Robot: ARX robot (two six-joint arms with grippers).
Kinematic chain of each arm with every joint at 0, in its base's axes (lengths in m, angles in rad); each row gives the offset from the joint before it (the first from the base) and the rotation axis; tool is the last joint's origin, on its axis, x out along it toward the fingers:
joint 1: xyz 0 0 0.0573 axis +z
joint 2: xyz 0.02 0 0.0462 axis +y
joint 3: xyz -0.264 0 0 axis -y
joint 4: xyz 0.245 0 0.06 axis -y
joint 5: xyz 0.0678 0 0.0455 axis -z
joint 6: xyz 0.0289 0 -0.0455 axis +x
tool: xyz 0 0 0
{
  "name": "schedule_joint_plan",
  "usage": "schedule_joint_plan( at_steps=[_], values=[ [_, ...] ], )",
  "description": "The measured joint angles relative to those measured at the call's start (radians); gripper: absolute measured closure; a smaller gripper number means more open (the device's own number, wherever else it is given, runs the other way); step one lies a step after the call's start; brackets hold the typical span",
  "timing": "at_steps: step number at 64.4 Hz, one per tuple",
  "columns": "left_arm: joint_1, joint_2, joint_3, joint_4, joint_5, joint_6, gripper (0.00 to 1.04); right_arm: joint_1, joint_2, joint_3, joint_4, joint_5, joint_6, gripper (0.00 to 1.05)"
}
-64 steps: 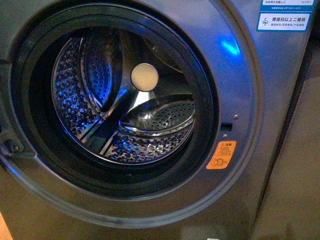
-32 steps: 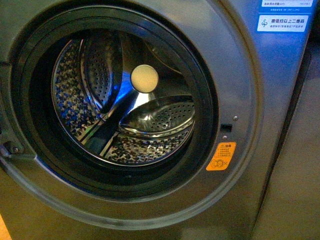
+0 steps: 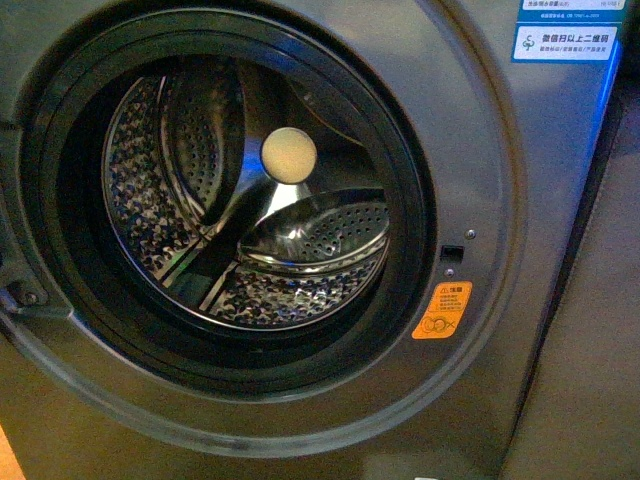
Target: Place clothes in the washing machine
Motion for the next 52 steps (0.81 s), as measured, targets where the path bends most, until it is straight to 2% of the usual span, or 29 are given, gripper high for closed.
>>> schedule_joint_plan(
  at_steps=[8,26,52],
  values=[
    [0.000,0.000,0.000,0.000,0.000,0.000,0.07,0.017,0.143,0.035,-0.003,0.042,-0.020,0.07],
    [0.000,0.000,0.000,0.000,0.000,0.000,0.07,0.062,0.385,0.078,0.108,0.132,-0.039,0.07],
    [0.000,0.000,0.000,0.000,0.000,0.000,0.07,0.048,0.656,0.254,0.180,0.201,-0.030,0.07]
  ],
)
